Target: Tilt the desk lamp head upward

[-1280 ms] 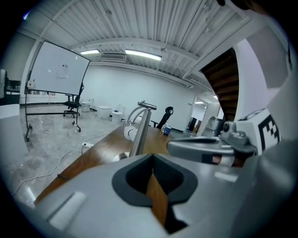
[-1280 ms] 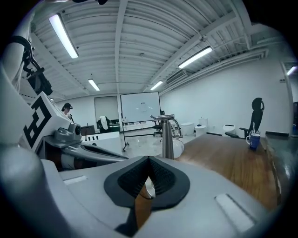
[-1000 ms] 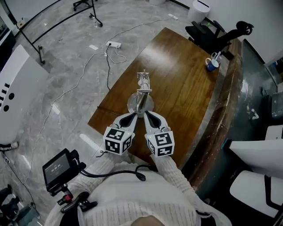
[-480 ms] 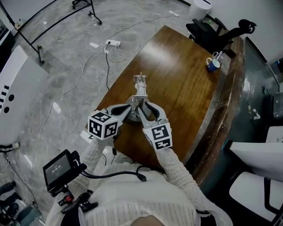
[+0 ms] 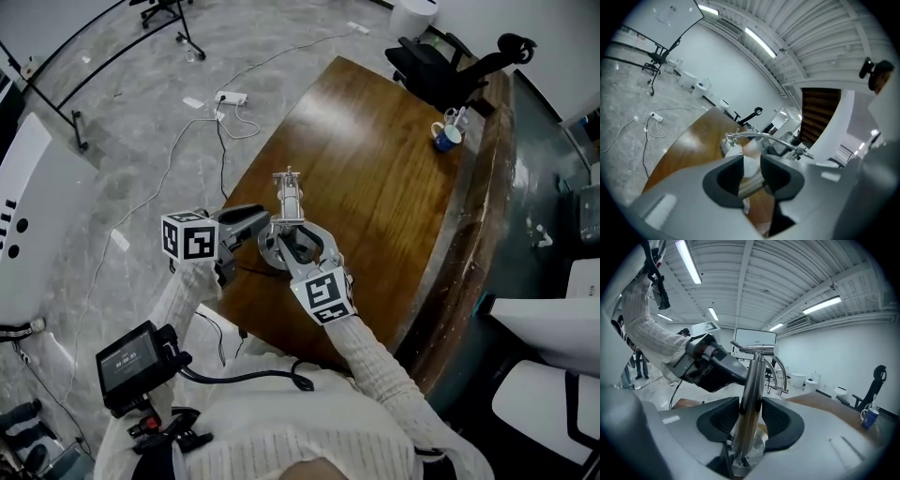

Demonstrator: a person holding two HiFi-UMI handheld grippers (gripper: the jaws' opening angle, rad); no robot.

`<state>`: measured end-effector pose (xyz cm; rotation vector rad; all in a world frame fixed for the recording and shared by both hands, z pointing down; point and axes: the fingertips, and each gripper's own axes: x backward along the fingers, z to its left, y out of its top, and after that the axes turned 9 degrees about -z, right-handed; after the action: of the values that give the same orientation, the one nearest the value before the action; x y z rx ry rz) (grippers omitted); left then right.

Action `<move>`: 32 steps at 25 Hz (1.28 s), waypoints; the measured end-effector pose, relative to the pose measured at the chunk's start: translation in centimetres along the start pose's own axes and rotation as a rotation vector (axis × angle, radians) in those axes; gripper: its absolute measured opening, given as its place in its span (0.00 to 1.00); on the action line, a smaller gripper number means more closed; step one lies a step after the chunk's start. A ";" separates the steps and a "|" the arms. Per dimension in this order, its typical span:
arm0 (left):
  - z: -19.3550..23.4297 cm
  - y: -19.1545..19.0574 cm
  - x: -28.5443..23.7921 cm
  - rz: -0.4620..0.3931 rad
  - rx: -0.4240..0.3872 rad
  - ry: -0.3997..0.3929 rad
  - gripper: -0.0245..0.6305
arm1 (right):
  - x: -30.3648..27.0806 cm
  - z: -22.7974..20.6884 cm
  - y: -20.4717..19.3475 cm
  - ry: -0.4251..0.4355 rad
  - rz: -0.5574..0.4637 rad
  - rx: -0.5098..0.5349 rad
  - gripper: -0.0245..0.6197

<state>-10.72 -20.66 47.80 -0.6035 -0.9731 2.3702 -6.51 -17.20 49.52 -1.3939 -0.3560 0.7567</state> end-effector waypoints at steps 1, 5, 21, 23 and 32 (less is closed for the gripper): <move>0.1 0.5 -0.1 -0.001 0.023 -0.012 0.20 | 0.2 0.1 0.1 -0.002 -0.004 0.003 0.26; 0.3 2.5 -1.7 -0.010 0.229 -0.090 0.20 | 0.1 -0.4 0.1 -0.006 -0.012 0.017 0.27; 0.5 4.2 -9.5 0.043 0.697 -0.342 0.34 | -1.0 -2.4 -1.3 -0.050 -0.025 0.040 0.28; 0.4 4.0 -9.9 0.050 0.721 -0.363 0.34 | -0.9 -2.1 -1.3 -0.058 -0.025 0.039 0.28; 0.2 3.8 -10.5 0.073 0.772 -0.401 0.34 | -0.6 -1.8 -1.0 -0.075 -0.047 0.015 0.27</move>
<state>-3.79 -29.36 47.32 0.1382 -0.1099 2.7112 -5.52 -18.94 50.29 -1.3405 -0.4396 0.7732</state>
